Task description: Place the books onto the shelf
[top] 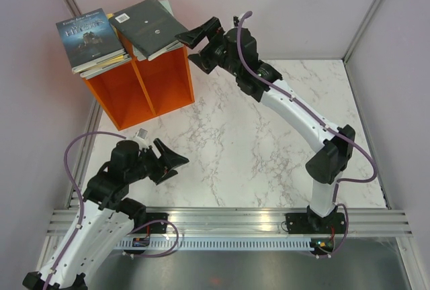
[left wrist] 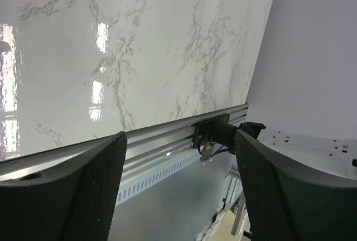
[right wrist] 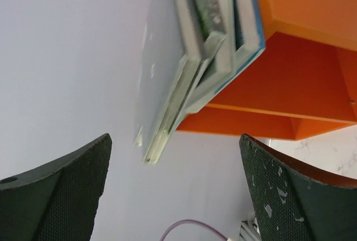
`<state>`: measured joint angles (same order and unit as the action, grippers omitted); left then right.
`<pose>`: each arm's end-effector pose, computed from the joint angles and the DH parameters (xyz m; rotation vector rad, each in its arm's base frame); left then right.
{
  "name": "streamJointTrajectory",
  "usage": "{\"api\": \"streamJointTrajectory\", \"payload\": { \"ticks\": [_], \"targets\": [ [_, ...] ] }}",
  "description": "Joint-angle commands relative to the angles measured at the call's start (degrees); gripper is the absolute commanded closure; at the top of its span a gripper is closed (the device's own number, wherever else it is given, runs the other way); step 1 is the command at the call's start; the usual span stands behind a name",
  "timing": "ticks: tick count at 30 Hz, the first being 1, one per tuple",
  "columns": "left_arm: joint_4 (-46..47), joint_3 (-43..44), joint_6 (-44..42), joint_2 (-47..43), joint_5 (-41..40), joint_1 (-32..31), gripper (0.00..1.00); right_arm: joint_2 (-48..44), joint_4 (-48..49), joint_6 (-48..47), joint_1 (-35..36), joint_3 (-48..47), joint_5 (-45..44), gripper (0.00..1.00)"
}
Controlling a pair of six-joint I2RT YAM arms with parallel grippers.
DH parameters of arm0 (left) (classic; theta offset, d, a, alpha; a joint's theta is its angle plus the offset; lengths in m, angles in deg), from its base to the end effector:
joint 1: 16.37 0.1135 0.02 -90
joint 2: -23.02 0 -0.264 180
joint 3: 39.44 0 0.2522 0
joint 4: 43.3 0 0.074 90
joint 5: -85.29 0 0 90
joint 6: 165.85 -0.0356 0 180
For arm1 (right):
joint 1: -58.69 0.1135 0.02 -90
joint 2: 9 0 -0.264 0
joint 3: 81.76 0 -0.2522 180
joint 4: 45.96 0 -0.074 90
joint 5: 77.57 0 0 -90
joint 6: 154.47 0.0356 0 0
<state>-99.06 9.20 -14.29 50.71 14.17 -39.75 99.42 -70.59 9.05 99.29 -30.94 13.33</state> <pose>0.0966 -0.0543 0.2649 -0.5864 2.3304 -1.1385 0.3402 0.2924 0.4460 0.5188 1.8045 1.4807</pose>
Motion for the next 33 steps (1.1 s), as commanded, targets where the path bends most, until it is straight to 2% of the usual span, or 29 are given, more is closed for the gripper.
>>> {"api": "streamJointTrajectory", "payload": {
  "ticks": [1, 2, 5, 9, 16, 20, 22, 33],
  "targets": [
    [-0.89, 1.86, -1.00, 0.62, -0.86, 0.17, 0.19, -4.09, 6.73, -2.41, 2.20, 3.08, 3.31, 0.02],
    [-0.89, 1.95, -1.09, 0.71, -0.94, 0.17, 0.19, -4.10, 7.96, -2.33, 2.64, 3.70, 3.83, 0.09],
    [-0.81, 2.22, -1.27, 1.06, -0.77, 0.17, 0.19, -3.13, 10.43, -1.27, 3.35, 3.80, 4.45, 0.38],
    [-0.89, 2.48, -1.62, 0.88, -0.86, 0.17, 0.19, -0.15, 10.43, 0.31, 3.87, 0.81, 5.68, 0.57],
    [-1.51, 3.01, -2.50, 0.44, -0.94, 0.17, 0.19, 3.72, 10.35, 1.72, 5.72, -3.32, 5.95, 0.65],
    [-2.21, 3.53, -3.02, 0.44, -1.21, 0.17, 0.19, 6.45, 10.35, 2.77, 6.51, -5.96, 6.30, 0.81],
    [-2.74, 3.80, -3.46, 0.36, -1.47, 0.17, 0.19, 8.12, 10.35, 3.30, 6.68, -7.89, 6.47, 0.85],
    [-6.43, 6.61, -6.62, 0.88, -3.75, 0.17, 0.19, 14.44, 10.35, 5.50, 6.95, -15.79, 5.95, 0.87]
  ]
}}
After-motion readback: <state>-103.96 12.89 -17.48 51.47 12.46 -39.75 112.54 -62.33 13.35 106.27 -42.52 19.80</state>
